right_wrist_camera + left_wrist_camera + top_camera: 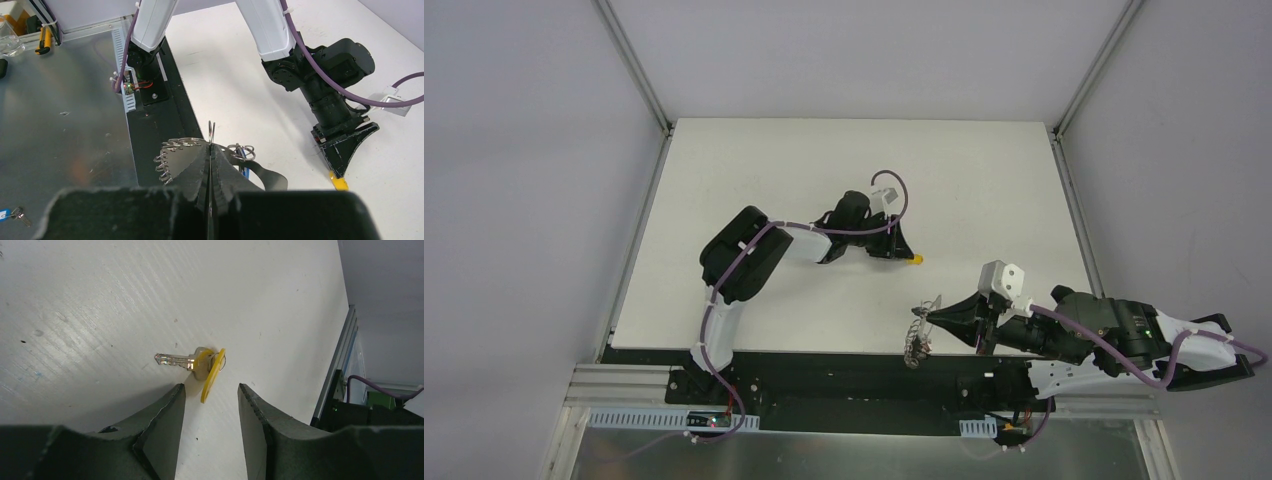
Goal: Put the keys on the keyring
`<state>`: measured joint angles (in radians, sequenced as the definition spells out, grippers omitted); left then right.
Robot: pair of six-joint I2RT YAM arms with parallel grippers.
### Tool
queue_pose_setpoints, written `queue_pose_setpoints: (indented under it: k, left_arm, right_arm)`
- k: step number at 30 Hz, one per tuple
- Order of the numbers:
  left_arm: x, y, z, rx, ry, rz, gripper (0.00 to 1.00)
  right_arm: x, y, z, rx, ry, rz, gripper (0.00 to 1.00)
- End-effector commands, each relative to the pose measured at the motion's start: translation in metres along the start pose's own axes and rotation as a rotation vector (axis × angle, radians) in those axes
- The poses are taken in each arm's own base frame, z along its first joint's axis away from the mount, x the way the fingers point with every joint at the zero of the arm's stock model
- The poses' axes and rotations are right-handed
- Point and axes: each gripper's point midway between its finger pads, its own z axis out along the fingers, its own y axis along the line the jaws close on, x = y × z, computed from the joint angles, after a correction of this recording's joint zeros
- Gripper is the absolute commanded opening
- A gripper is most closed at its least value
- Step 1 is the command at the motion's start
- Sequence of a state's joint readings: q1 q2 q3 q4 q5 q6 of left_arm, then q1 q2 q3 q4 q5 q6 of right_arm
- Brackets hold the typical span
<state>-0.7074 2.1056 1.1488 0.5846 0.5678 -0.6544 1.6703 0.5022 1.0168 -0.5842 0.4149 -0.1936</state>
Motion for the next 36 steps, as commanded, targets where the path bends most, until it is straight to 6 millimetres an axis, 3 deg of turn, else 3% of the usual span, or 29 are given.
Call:
queue_pose_setpoints:
  k: [1,5,9,14,18,28,36]
  left_arm:
    - [0.000,-0.008,0.004,0.020,0.009,-0.002,0.42]
    - [0.001,-0.008,0.005,0.023,0.010,0.001,0.35]
    - [-0.001,-0.009,0.007,0.028,-0.002,0.012,0.15]
    - [-0.011,-0.021,0.007,0.085,-0.039,0.050,0.01]
    - [-0.023,-0.041,-0.002,0.156,-0.094,0.089,0.00]
    - [-0.052,-0.095,-0.061,0.178,-0.210,0.184,0.00]
    - [-0.027,-0.080,-0.106,0.039,-0.233,0.180,0.00]
  right_arm:
    - [-0.024,-0.003,-0.004,0.012,-0.077,0.047,0.00]
    - [-0.023,-0.003,-0.005,0.010,-0.077,0.051,0.00]
    - [-0.022,-0.002,-0.004,0.006,-0.075,0.055,0.00]
    - [-0.021,0.000,-0.003,0.003,-0.071,0.053,0.00]
    - [-0.021,-0.001,-0.003,0.005,-0.070,0.051,0.00]
    - [-0.026,-0.003,-0.005,0.015,-0.077,0.055,0.00]
    - [-0.029,-0.005,-0.001,0.037,-0.074,0.046,0.00]
